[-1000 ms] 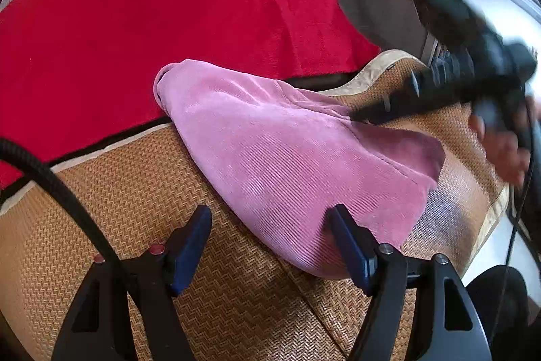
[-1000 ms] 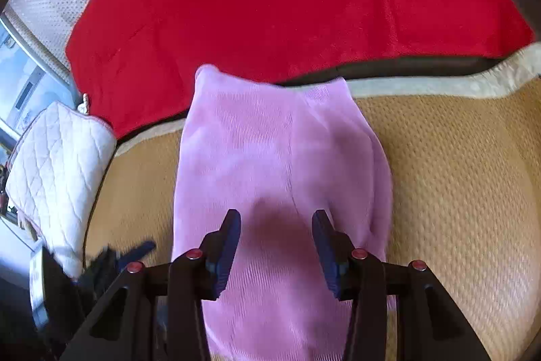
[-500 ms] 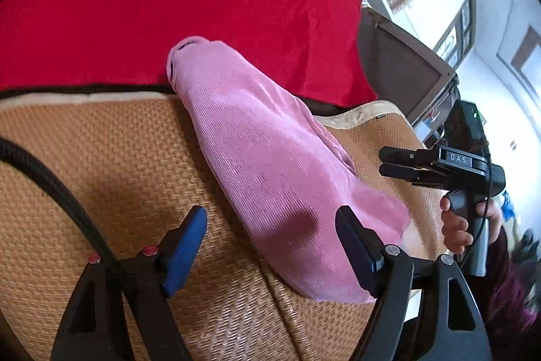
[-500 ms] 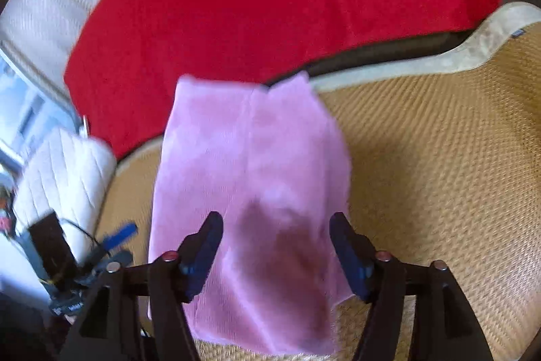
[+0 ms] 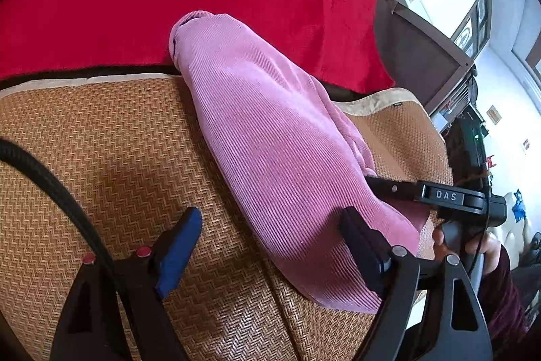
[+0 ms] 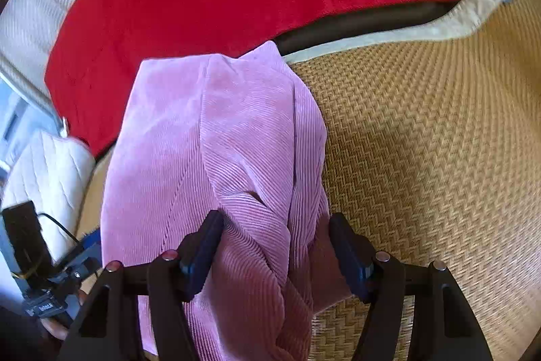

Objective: Fold large clothes

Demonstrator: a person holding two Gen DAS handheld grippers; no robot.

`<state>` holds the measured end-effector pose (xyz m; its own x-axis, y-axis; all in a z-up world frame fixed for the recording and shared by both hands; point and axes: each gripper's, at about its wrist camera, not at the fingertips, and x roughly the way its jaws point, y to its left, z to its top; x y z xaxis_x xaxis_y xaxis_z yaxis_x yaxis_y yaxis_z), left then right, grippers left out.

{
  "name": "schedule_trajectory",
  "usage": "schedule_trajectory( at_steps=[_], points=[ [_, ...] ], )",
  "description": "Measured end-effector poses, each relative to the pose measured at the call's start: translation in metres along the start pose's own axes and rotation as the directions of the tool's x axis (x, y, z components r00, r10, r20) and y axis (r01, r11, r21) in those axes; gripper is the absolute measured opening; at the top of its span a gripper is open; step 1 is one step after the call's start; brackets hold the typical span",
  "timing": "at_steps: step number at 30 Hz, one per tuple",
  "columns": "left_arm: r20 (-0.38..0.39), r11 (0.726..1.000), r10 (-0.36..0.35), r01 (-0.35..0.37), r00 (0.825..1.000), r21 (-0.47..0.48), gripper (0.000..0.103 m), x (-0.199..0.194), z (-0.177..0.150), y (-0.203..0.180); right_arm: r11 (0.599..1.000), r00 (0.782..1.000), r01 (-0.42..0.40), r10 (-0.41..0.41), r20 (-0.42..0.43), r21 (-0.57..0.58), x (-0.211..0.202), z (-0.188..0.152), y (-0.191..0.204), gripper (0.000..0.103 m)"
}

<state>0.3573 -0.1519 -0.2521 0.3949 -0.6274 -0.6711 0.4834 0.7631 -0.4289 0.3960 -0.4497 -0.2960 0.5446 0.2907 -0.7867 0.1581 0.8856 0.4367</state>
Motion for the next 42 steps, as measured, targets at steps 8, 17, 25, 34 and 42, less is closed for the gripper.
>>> schedule_trajectory(
  at_steps=[8,17,25,34,42],
  points=[
    [0.051,0.998,0.011,-0.014,0.999,0.066,0.084,-0.022,0.007,-0.006,0.993,0.998,-0.053,0.058,-0.041,0.107,0.012,-0.027,0.023,0.069],
    [0.041,0.998,0.056,-0.057,0.998,0.024,0.084,-0.021,0.003,0.011,0.994,0.997,-0.059,0.054,0.053,0.094,-0.037,-0.029,0.027,0.069],
    [0.079,0.968,0.175,-0.186,0.981,0.166,0.085,-0.016,-0.005,-0.010,0.997,0.987,-0.069,0.071,0.144,-0.019,-0.053,0.004,0.057,0.059],
    [0.142,0.916,0.263,-0.293,0.954,0.273,0.085,-0.020,-0.016,-0.027,0.998,1.000,-0.012,0.011,0.009,0.056,-0.008,0.010,0.037,0.040],
    [0.151,0.910,0.281,-0.313,0.948,0.270,0.085,-0.022,-0.020,-0.029,0.998,0.999,-0.012,0.016,0.052,-0.065,-0.073,-0.035,0.058,0.041]
  ],
)
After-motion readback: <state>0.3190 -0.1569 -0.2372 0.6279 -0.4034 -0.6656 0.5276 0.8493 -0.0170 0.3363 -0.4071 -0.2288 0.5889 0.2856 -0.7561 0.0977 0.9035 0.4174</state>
